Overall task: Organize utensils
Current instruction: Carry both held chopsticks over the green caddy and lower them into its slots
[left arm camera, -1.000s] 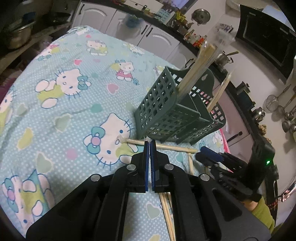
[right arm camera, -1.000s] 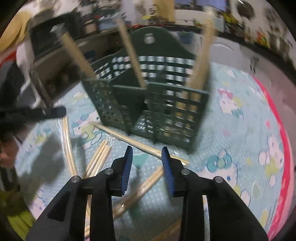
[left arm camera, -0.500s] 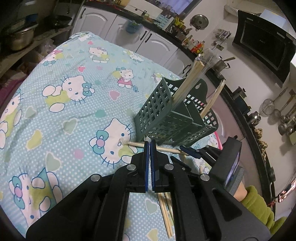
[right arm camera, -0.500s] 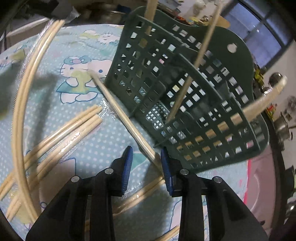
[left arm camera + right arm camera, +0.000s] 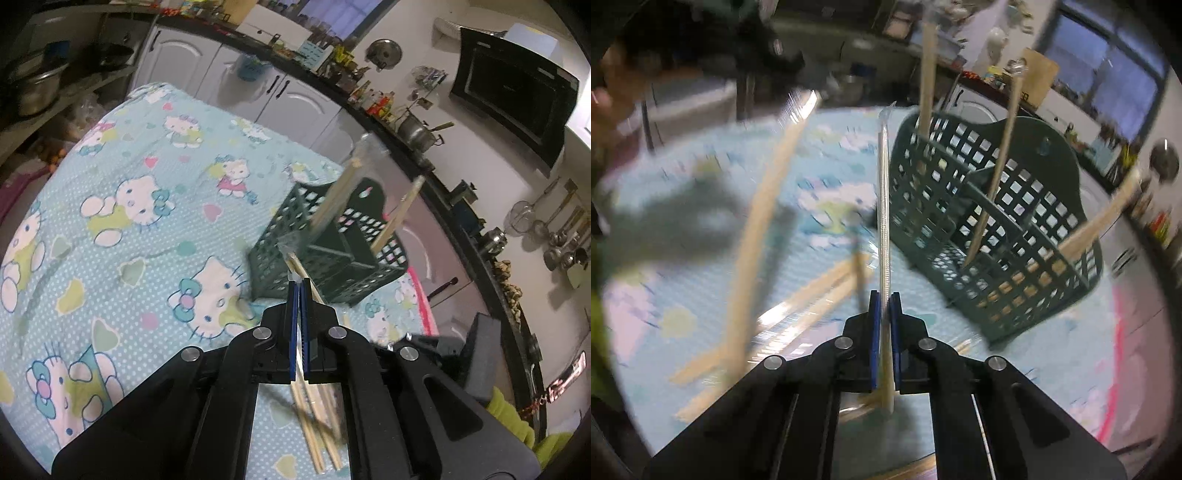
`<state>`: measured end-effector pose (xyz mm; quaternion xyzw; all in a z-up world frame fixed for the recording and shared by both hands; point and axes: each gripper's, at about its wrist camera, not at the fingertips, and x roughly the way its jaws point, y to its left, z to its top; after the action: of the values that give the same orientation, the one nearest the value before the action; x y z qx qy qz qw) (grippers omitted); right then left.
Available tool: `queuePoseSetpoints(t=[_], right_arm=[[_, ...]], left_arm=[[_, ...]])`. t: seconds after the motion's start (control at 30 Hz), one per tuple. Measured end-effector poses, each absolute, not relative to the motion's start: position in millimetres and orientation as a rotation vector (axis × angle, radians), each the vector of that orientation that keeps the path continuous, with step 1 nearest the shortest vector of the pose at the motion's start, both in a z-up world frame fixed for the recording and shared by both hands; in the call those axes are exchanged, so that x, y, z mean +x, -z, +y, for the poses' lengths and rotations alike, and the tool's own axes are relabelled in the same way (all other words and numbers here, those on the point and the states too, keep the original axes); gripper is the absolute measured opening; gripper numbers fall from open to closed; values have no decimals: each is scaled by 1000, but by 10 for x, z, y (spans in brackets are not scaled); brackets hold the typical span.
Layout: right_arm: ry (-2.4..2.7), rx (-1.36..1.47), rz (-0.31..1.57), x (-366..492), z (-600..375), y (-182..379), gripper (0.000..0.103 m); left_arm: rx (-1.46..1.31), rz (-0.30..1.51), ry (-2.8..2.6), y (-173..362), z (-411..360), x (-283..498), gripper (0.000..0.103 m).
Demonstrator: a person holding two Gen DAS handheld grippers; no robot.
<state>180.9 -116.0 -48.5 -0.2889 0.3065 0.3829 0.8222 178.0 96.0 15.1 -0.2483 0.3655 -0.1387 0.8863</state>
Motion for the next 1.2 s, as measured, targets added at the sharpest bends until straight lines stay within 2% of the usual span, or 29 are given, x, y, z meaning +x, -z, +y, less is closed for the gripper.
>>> queuePoseSetpoints(t=[0.33, 0.47, 0.77, 1.2], right_arm=[[-871, -203, 616, 1575, -1669, -76, 5], [-824, -91, 531, 1675, -1832, -368, 5], [-719, 59, 380, 1966, -2013, -760, 5], [-652, 170, 273, 2459, -2036, -1025, 5]], left_arm=[[-490, 712, 363, -467, 721, 1791, 0], [-472, 679, 398, -661, 604, 1825, 0], [-424, 600, 459, -1146, 402, 1974, 0], [-424, 489, 471, -1719, 345, 2328, 0]])
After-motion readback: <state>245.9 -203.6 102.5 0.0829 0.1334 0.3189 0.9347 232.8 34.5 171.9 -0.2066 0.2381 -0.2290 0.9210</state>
